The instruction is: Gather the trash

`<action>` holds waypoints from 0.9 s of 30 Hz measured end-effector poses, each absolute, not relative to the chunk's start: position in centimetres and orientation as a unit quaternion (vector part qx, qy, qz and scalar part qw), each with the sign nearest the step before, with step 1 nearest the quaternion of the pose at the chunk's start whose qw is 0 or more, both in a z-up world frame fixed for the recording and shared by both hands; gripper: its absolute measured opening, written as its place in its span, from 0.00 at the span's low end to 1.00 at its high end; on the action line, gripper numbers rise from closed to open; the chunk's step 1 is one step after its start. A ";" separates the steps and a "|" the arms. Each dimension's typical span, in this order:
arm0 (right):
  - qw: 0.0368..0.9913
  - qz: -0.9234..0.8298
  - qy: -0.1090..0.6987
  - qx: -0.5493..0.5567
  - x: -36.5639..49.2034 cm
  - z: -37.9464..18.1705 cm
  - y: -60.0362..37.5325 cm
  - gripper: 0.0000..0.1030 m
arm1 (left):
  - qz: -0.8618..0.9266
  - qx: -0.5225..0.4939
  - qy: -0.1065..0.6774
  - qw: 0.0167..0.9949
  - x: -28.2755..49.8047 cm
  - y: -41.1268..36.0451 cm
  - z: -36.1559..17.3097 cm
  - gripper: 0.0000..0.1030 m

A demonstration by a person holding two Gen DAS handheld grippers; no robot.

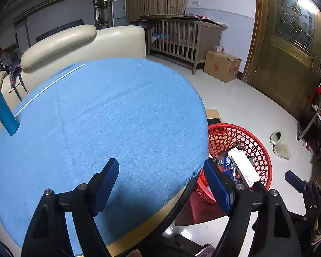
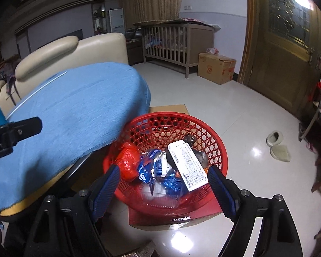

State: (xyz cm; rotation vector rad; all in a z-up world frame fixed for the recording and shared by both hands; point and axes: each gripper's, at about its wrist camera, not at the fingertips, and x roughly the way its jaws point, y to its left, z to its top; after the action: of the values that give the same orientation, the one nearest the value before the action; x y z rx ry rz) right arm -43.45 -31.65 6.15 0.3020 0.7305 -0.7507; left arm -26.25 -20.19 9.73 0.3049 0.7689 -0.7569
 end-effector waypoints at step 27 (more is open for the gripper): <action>0.857 -0.357 0.339 0.154 -43.3 6.2 -31.7 0.83 | -0.354 0.152 0.363 0.848 -26.7 -19.1 8.9 0.82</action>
State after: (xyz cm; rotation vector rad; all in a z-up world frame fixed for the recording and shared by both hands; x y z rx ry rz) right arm -43.35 -31.71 6.24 0.3234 0.7128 -0.7501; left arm -26.67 -19.09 8.87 0.3199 0.7648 -0.7463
